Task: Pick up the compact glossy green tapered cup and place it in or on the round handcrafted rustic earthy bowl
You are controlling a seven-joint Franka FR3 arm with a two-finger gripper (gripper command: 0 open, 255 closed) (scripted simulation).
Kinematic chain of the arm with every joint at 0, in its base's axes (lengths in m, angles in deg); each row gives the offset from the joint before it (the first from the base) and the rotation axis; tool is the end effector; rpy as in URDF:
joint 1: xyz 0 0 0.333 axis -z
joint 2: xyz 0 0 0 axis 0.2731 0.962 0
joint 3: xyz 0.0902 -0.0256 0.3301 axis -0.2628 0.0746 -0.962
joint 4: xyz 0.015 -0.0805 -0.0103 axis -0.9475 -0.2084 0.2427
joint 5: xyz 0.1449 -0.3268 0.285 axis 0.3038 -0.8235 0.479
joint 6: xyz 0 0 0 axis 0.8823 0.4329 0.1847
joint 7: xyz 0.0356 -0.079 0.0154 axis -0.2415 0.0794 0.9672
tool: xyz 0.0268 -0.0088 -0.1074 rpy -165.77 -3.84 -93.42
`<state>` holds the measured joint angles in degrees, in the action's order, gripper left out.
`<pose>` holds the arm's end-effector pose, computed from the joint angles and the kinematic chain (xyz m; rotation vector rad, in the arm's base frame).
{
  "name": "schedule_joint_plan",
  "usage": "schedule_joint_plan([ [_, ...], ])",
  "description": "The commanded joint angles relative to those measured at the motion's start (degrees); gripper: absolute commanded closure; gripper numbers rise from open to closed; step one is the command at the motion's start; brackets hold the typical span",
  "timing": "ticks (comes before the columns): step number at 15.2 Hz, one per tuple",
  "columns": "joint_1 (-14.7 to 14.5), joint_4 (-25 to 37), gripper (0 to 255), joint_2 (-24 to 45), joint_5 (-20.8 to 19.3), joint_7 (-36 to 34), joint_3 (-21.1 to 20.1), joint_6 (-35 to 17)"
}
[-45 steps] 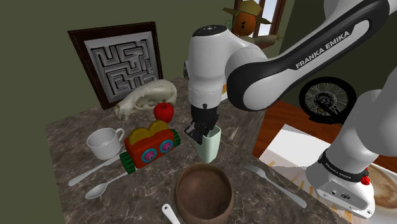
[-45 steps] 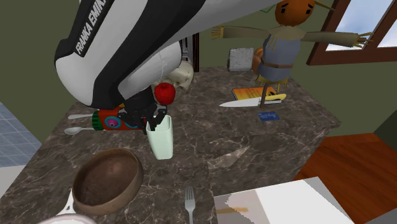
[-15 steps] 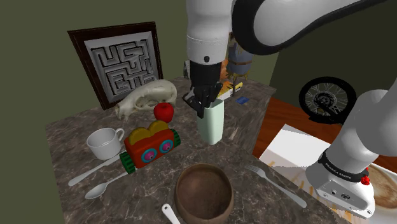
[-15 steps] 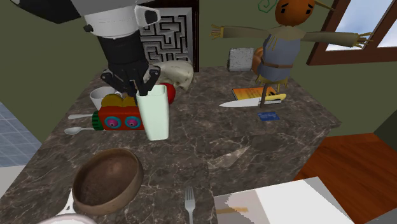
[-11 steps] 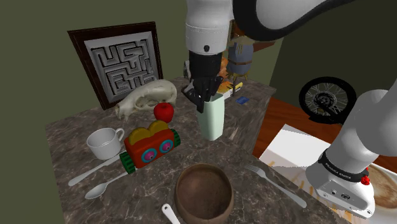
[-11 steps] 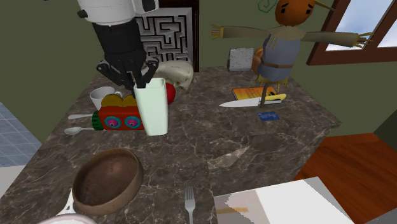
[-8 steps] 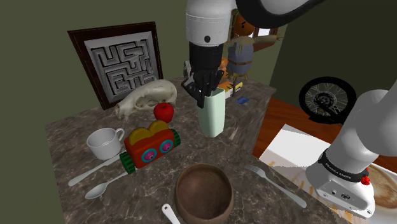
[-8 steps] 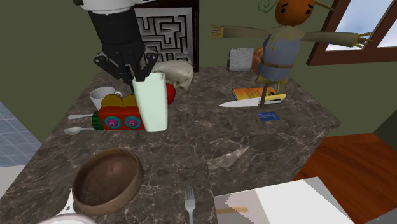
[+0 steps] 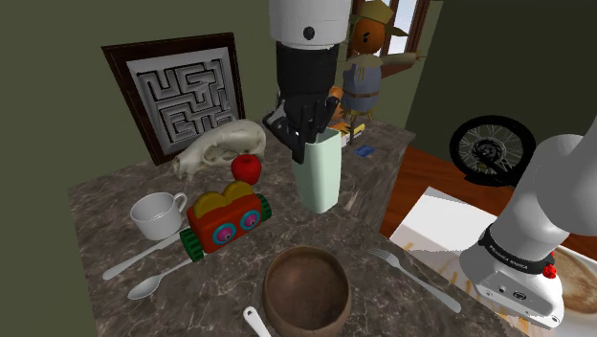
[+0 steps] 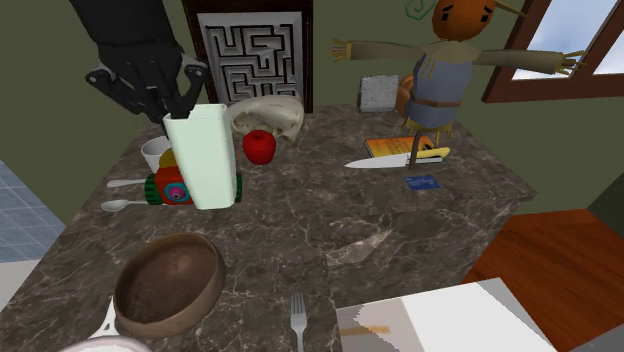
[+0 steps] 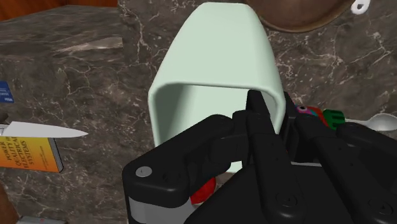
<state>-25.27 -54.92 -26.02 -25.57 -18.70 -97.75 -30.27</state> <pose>0.3964 0.4250 0.5814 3.1217 -0.0851 0.0975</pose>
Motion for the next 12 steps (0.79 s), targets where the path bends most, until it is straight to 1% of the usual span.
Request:
schedule_joint_plan([
  [1, -0.94, 2.11, 255, 0.86, -0.35, -2.98, -1.78, 1.40],
  [5, -2.98, 7.66, 255, 4.06, -2.11, -9.45, -5.73, 4.47],
  [9, -5.71, 14.66, 255, 9.18, -5.53, -16.82, -10.05, 7.99],
  [12, -5.67, 11.80, 255, 8.56, -5.10, -16.63, -9.81, 5.56],
])
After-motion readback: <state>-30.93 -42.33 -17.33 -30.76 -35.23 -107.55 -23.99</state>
